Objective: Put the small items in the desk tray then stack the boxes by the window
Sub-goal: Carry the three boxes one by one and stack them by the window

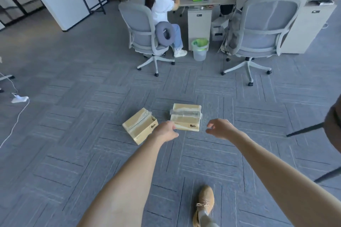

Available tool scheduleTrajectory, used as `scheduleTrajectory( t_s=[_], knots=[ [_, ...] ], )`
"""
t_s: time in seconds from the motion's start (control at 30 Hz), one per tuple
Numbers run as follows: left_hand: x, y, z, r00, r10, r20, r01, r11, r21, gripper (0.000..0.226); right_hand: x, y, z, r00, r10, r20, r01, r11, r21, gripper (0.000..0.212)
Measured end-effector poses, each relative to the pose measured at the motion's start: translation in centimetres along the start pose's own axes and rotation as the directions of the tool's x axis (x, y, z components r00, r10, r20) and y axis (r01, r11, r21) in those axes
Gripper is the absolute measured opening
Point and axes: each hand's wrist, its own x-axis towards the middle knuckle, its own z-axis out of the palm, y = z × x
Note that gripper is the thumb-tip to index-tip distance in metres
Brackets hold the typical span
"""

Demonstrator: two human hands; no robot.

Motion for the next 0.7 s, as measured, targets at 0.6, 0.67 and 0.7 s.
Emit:
scheduleTrajectory(
  t_s=[0.6, 0.67, 0.7],
  knots=[
    [32.1, -0.4, -9.0, 0.983, -0.014, 0.186, 0.011, 1.000, 0.015, 0.029, 29.8, -3.2, -9.8, 0.981, 0.093, 0.173, -0.097, 0.995, 0.013, 0.044],
    [35.7, -1.1, -9.3, 0.975, 0.006, 0.223, -0.011, 1.000, 0.024, 0.032, 32.3, -3.6, -9.7, 0.975, 0.127, 0.180, -0.138, 0.989, 0.047, 0.047],
    [37.8, -1.5, -9.4, 0.970, 0.017, 0.241, -0.023, 1.000, 0.021, 0.035, 33.7, -3.8, -9.7, 0.973, 0.150, 0.177, -0.164, 0.984, 0.067, 0.048]
  ],
)
